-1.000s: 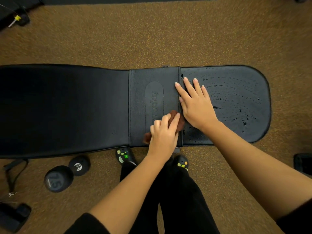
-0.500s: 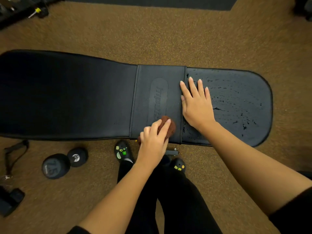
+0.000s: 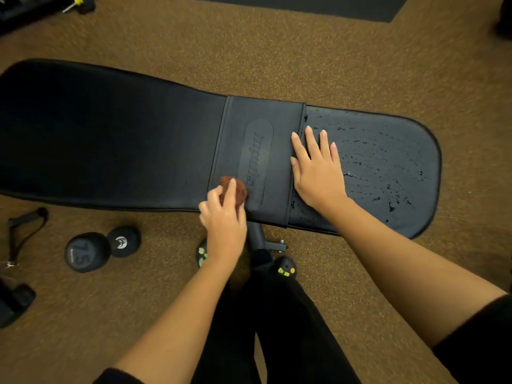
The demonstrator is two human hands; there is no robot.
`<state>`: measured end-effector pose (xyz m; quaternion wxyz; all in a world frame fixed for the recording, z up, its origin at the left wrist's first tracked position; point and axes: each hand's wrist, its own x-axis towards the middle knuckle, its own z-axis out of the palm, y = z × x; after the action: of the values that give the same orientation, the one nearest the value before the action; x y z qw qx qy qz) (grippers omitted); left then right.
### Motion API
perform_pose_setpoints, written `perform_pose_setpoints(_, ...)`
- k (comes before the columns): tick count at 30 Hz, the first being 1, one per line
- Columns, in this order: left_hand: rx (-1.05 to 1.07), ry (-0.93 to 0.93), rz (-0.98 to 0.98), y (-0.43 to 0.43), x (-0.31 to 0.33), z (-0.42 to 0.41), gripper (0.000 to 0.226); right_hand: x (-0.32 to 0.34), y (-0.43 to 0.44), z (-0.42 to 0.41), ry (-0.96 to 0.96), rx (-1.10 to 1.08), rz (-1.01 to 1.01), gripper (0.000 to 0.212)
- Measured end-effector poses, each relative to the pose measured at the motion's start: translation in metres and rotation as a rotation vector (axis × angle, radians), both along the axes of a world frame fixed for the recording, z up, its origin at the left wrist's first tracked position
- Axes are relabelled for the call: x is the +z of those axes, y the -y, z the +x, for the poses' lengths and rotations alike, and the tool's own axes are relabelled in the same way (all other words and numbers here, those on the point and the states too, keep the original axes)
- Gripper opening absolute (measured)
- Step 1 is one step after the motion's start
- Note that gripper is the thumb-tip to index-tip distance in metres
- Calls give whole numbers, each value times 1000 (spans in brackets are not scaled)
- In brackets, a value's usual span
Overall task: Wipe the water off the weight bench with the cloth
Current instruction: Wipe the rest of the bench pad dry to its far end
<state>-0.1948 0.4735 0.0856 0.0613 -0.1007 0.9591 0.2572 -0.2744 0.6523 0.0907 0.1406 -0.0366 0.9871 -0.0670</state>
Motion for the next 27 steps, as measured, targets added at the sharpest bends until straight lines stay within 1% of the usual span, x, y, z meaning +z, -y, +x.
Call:
perform_pose_setpoints(6, -226, -28, -27, -31, 3, 15, 63, -3, 3, 1, -11, -16, 14, 51)
perform_pose_setpoints(10, -292, -37, -49, -12, 5, 13, 66, -2, 4, 2, -10, -31, 5, 51)
perform_pose_setpoints(16, -144, 18, -47, 53, 1, -3, 57, -1, 10, 2, -23, -74, 4, 49)
perform_pose_setpoints(20, 11, 76, -53, 91, 0, -17, 50, 0, 15, 1, -4, -126, -15, 49)
perform_pose_setpoints(22, 7, 88, -12, 102, 1, -21, 48, 3, 19, 3, -14, -180, -73, 49)
perform_pose_setpoints(24, 8, 55, 76, 105, 6, -22, 45, 9, 27, 8, -54, -258, -170, 50)
perform_pose_setpoints(27, 92, 15, 270, 92, 20, -25, 43, 22, 52, 27, -105, -388, -409, 51)
